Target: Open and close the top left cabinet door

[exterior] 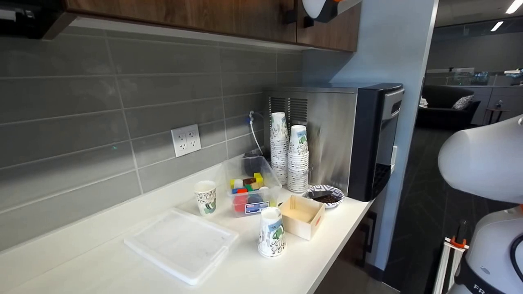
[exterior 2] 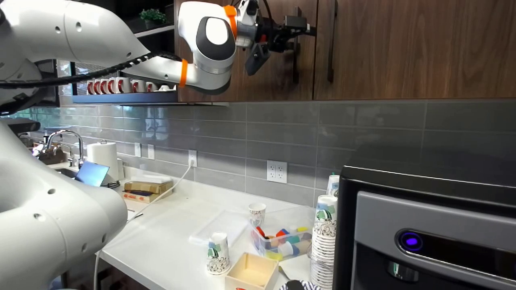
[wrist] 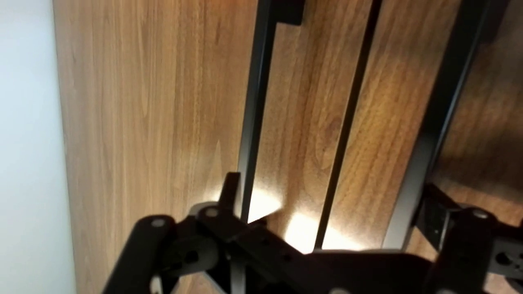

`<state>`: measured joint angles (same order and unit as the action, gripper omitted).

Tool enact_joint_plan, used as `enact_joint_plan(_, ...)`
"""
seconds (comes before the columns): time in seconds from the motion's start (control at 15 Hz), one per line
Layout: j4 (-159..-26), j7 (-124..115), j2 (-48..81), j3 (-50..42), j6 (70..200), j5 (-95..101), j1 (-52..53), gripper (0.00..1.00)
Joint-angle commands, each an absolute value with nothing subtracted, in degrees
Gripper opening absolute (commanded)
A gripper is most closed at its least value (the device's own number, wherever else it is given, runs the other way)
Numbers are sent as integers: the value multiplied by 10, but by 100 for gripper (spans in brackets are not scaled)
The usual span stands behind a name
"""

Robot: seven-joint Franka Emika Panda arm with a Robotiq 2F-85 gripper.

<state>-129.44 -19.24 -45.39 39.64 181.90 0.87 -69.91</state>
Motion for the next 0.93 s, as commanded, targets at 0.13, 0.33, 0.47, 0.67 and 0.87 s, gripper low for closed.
enact_joint_plan(0.13, -1313, -183, -476, 350, 1775, -8, -657, 100)
enact_joint_plan(0.33, -1326, -183, -498, 317, 1727, 4, -626, 100)
enact_joint_plan(0.47, -1336, -185, -517, 294, 1695, 14, -605, 100)
enact_joint_plan(0.67, -1347, -189, -542, 262, 1648, 31, -581, 100)
enact_joint_plan(0.87, -1359, -187, -570, 234, 1606, 49, -556, 100)
